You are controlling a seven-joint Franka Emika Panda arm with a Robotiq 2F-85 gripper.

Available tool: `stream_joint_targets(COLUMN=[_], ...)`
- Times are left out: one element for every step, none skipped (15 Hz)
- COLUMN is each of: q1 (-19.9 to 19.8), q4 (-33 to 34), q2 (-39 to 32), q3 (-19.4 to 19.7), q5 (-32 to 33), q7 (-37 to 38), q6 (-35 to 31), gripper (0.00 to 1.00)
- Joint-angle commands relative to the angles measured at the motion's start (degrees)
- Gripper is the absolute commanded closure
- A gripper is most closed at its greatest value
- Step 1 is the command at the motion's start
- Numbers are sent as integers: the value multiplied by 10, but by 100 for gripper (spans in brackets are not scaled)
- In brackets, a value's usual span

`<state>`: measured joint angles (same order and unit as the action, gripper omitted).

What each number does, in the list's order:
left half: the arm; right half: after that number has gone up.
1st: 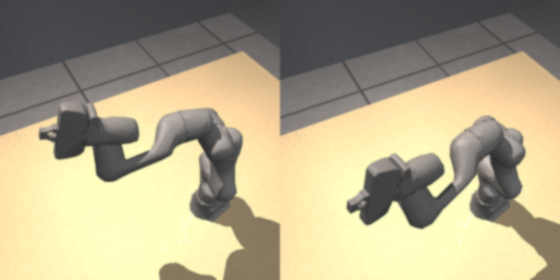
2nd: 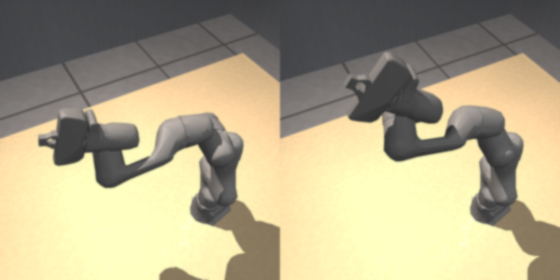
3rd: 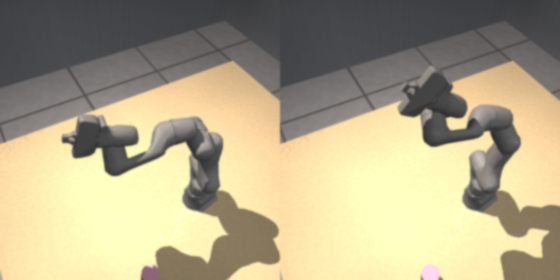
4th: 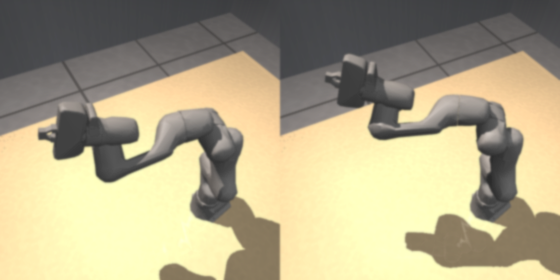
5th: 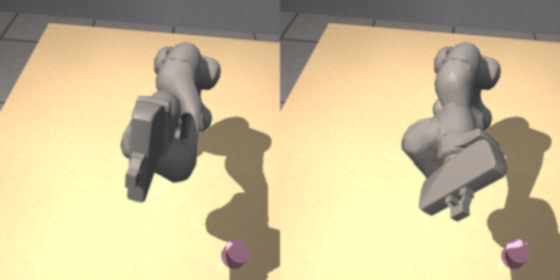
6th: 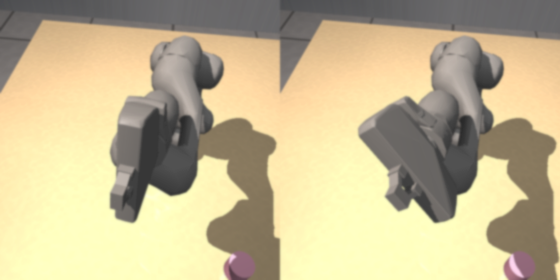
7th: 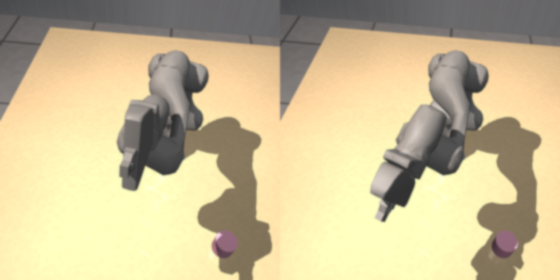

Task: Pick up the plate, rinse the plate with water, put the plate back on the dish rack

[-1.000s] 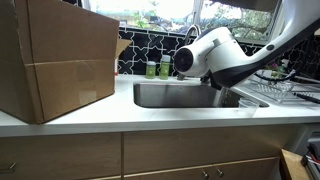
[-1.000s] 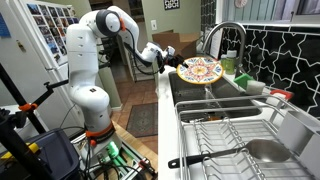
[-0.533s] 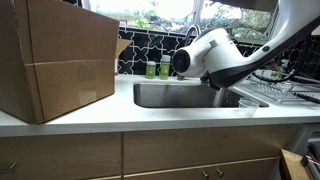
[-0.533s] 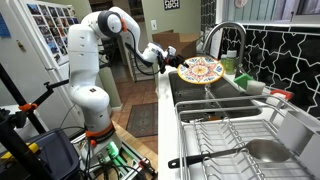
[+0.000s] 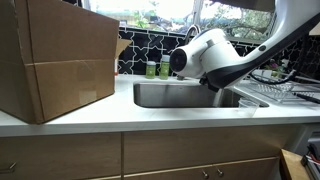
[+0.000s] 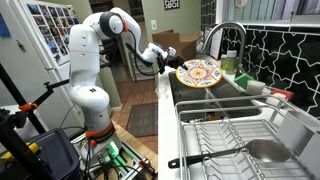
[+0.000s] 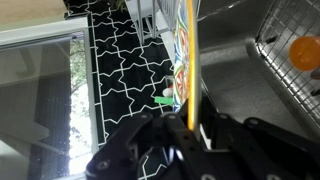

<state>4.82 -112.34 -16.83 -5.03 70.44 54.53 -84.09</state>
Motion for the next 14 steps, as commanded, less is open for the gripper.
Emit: stream_joint_targets(q1=[0,1,1,2,1,1,-5,-8,-10,-12,-13,-14,-15,-16], q4=[7,6,4,2,-4,-8,-17,-21,-24,-26,-30,-35,-41,-46], q2=[9,11,13,15,20,23,35,40,45,50,56,64,73,82], q3=[-4,-4,-3,-3,-2,-2,-4,-4,-4,-3,-2,-1,0,1], q5=[-43,-48,-46,-44,-39,-38,-46,-49,-56,-64,-72,-80,-86,-94], q7=[-33,-37,-45,-51,-67,-91,-118,-133,-148,-161,-175,-189,-207,-227], q6=[-9,-11,-12,-13,-15,-10,-34,-48,-63,-77,-88,-99,-106,-111], gripper=[97,97,97,97,97,97,97,97,97,97,97,97,97,97])
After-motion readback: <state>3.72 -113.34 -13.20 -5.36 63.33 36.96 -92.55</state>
